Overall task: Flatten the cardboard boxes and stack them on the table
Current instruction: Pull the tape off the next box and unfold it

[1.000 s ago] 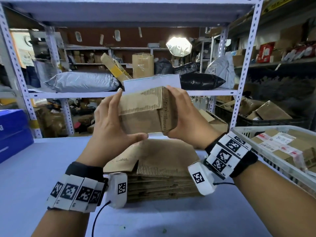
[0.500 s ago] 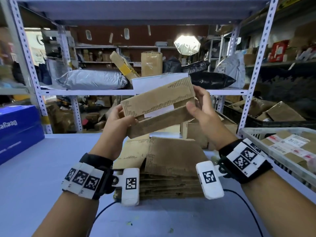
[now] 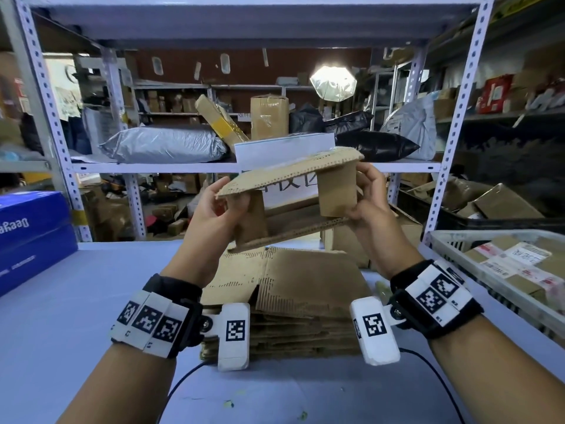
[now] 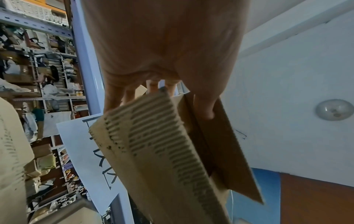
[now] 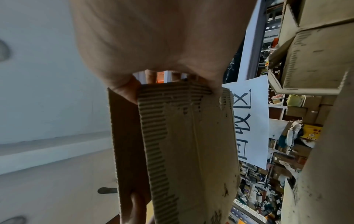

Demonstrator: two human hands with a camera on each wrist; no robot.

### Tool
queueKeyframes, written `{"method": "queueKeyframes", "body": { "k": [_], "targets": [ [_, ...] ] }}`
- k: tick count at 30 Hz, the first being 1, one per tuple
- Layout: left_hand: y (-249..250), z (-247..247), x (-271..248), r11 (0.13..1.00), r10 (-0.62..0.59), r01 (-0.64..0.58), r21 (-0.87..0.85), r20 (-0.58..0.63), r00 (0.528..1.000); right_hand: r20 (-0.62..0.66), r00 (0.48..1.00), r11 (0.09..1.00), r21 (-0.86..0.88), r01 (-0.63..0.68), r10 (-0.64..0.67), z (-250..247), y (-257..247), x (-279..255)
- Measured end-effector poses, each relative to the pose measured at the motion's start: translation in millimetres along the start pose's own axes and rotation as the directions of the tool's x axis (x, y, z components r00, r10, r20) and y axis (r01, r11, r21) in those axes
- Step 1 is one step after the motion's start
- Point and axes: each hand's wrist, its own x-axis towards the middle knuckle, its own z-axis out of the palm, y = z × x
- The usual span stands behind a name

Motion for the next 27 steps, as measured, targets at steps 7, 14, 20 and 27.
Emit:
{"method": "queueKeyframes", "body": {
  "k": [7, 14, 20, 27],
  "targets": [
    [3.2, 3.7, 1.4, 0.997, -0.058, 0.057, -0.044, -0.032, 0.998, 0.212, 0.977, 0.951, -0.303, 0.066, 0.000, 7.0, -2.3, -7.7],
    [0.5, -2.4, 2.8, 0.983, -0.139, 0.128, -0.127, -0.076, 0.987, 0.272, 0.955, 0.814, -0.526, 0.248, -0.115, 18.5, -9.0, -16.7],
    [-10.4, -9.7, 6.5, 0.959, -0.212, 0.175, -0.224, -0.154, 0.965, 0.340, 0.939, 0.666, -0.690, 0.282, -0.046, 18.9, -9.1, -21.2],
    [-24.9, -8.8, 9.3, 0.999, -0.026, 0.021, -0.028, -0.193, 0.981, 0.320, 0.945, 0.662, -0.695, 0.280, -0.064, 18.4, -3.3, -23.1]
  ]
}}
